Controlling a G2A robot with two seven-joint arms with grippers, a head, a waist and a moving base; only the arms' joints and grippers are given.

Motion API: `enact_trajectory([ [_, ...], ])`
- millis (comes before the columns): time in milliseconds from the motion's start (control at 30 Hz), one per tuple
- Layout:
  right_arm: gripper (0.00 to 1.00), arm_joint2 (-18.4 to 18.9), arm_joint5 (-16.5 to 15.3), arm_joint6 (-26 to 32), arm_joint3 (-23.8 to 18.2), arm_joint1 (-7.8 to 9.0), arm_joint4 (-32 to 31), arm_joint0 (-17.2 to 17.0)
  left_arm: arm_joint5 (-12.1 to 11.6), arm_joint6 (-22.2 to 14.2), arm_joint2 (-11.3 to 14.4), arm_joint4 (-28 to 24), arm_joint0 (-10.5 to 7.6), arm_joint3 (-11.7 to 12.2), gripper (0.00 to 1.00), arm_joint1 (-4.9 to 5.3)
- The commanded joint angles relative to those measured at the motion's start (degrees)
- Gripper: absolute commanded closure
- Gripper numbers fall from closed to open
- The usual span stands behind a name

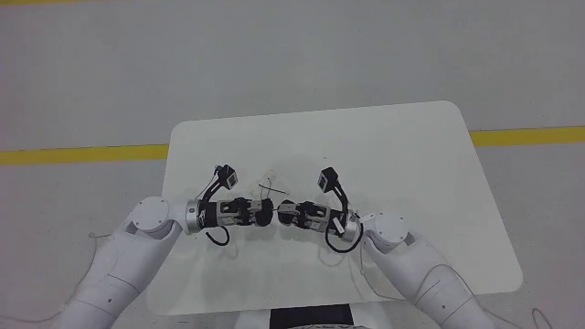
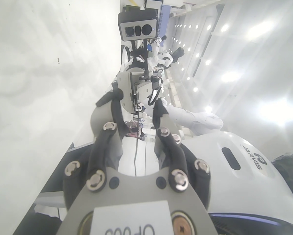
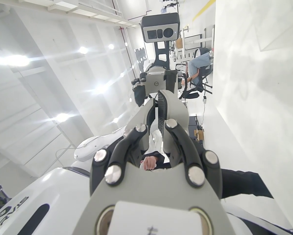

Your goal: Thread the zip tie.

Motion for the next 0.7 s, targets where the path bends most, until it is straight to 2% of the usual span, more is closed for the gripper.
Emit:
enact_trajectory([
  [0,1.00,-0.15,-0.03,-0.19,-0.04,-0.03,-0.05,0.04,0.03,-0.04,0.09,-0.07,-0.09,0.06,0.56,0.00],
  [167,1.00,-0.50,-0.02,-0.86,-0.01,-0.10,-0.11,0.12,-0.08,-0.24,0.37,-0.45,-0.30,0.23,0.69,-0.01],
  [500,1.00,-1.12,0.25,-2.18,0.02,-0.28,-0.44,0.63,-0.31,-0.67,0.77,-1.32,-0.62,0.55,0.80,-0.02],
  [667,1.00,-1.24,0.38,-2.33,0.01,-0.32,-0.38,0.92,-0.24,-0.72,0.88,-1.56,-0.68,0.78,0.81,0.02],
])
